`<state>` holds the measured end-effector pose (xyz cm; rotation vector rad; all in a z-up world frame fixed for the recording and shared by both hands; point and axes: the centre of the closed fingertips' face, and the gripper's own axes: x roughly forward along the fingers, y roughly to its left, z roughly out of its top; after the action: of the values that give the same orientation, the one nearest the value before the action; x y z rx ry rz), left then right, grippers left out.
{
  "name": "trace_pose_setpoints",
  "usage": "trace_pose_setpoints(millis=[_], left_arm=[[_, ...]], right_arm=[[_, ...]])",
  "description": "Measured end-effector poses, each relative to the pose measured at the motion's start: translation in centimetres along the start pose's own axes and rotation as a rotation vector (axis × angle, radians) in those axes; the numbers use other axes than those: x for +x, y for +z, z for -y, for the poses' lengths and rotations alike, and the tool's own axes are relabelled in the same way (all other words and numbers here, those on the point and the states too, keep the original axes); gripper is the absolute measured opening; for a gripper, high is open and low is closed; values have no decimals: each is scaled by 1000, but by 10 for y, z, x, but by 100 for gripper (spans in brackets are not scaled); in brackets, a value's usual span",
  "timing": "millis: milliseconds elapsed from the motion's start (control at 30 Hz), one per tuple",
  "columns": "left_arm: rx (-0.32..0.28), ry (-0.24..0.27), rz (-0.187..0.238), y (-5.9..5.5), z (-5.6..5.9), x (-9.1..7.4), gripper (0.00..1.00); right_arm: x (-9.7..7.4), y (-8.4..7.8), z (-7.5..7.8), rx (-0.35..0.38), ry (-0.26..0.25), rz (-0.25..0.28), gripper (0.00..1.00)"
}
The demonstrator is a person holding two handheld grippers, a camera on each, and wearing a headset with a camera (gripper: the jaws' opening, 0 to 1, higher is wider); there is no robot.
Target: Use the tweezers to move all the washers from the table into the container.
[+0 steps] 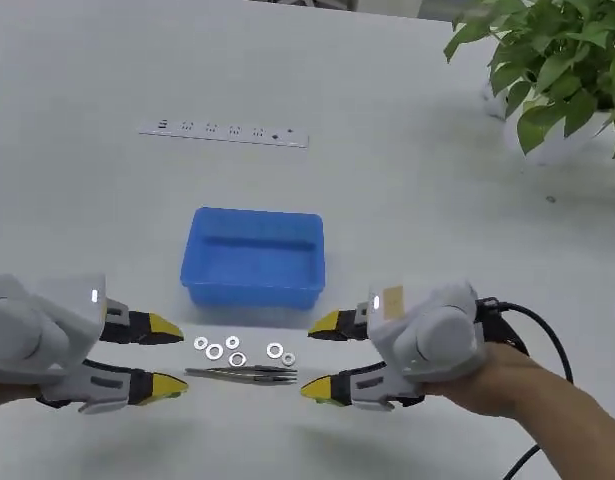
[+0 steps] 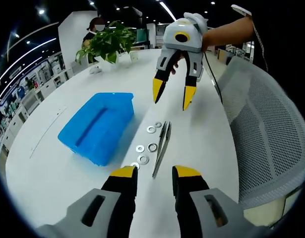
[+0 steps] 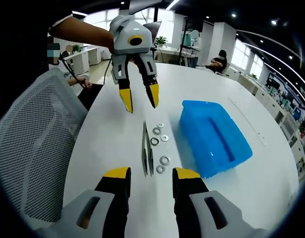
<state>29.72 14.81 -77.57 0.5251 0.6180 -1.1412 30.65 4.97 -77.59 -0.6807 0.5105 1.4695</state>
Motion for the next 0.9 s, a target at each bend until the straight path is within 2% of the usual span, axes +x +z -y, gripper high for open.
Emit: trace_pose_setpoints(millis=[467,900], left_arm=[[49,-60,-57,-12,-2,10,21],[92,-102,-103,-19,-4,18,13]], right_arm=[[30,2,-5,-101,91,-63,24],[48,-3,-4,-115,135,-118,17]])
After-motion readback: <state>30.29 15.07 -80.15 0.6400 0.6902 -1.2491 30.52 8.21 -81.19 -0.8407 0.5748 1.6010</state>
